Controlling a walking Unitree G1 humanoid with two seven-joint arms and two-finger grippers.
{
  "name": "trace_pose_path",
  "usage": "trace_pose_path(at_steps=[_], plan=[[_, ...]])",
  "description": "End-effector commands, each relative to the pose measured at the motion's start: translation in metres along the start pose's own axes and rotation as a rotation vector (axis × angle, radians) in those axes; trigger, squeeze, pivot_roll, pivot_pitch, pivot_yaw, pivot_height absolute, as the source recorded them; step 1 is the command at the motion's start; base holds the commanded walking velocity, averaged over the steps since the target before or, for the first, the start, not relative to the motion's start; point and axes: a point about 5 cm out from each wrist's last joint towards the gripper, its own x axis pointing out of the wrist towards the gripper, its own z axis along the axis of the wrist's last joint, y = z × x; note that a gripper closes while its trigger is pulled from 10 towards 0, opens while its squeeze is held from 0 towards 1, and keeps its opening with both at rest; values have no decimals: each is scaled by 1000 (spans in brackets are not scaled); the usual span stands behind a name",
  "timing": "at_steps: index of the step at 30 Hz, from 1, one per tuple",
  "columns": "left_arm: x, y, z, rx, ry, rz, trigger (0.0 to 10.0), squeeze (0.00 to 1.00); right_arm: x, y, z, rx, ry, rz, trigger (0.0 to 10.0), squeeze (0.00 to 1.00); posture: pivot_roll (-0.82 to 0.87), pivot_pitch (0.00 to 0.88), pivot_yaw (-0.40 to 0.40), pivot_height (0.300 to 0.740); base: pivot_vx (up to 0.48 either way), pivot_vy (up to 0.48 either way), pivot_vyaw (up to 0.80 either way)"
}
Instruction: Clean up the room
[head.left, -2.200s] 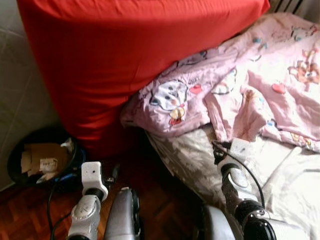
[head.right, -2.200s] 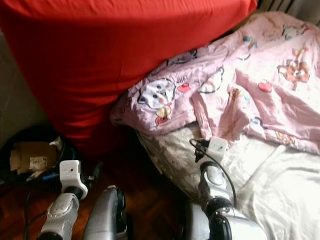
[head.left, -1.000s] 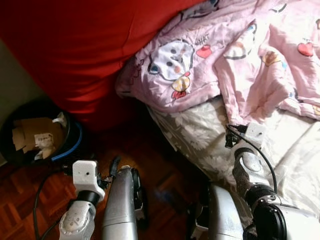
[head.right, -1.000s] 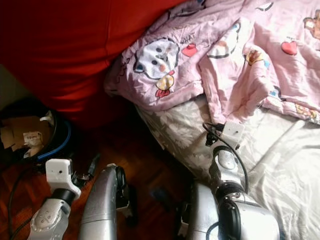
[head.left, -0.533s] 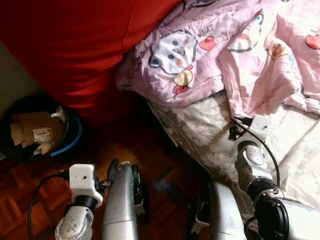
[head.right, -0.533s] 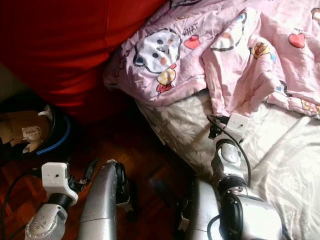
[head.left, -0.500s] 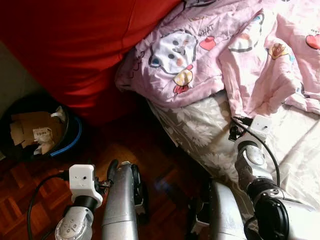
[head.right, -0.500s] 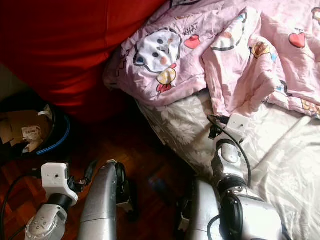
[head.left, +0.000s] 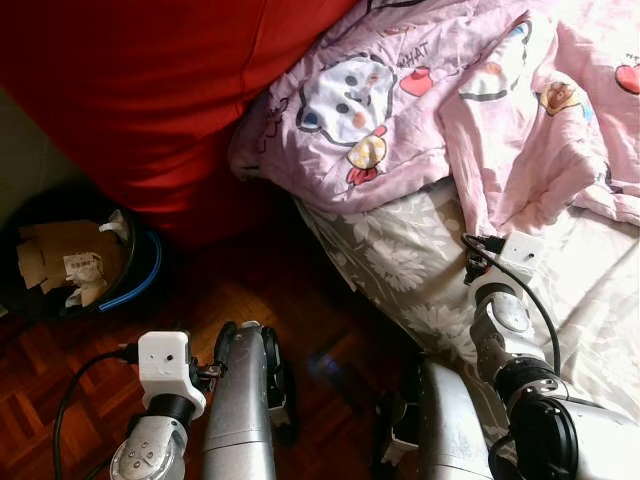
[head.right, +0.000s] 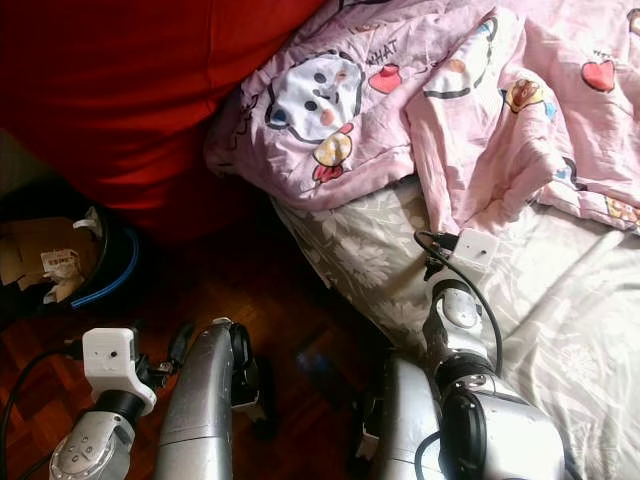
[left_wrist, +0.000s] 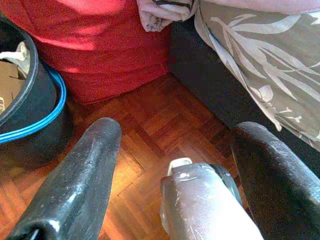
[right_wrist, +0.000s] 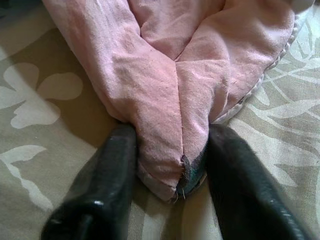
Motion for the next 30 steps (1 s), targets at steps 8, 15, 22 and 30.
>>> trace_pose_path(at_steps=[8, 15, 22, 30], plan=[[1, 1, -12, -4, 55, 11, 10000, 0, -8, -11, -26, -15, 88, -35, 0, 0, 238, 466, -9, 585, 0, 0, 0], [9, 2, -14, -7, 52, 12, 10000, 0, -9, -11, -27, -20, 90, -32, 0, 0, 235, 432, -10, 585, 0, 0, 0], [28, 6, -23, -10, 62, 19, 10000, 0, -10, -12, -29, -31, 88, -28, 0, 0, 200, 336, -23, 585, 0, 0, 0], [50, 9, -37, -35, 88, 34, 10000, 0, -20, -14, -44, -44, 68, 26, 10000, 0, 141, 212, -22, 585, 0, 0, 0]])
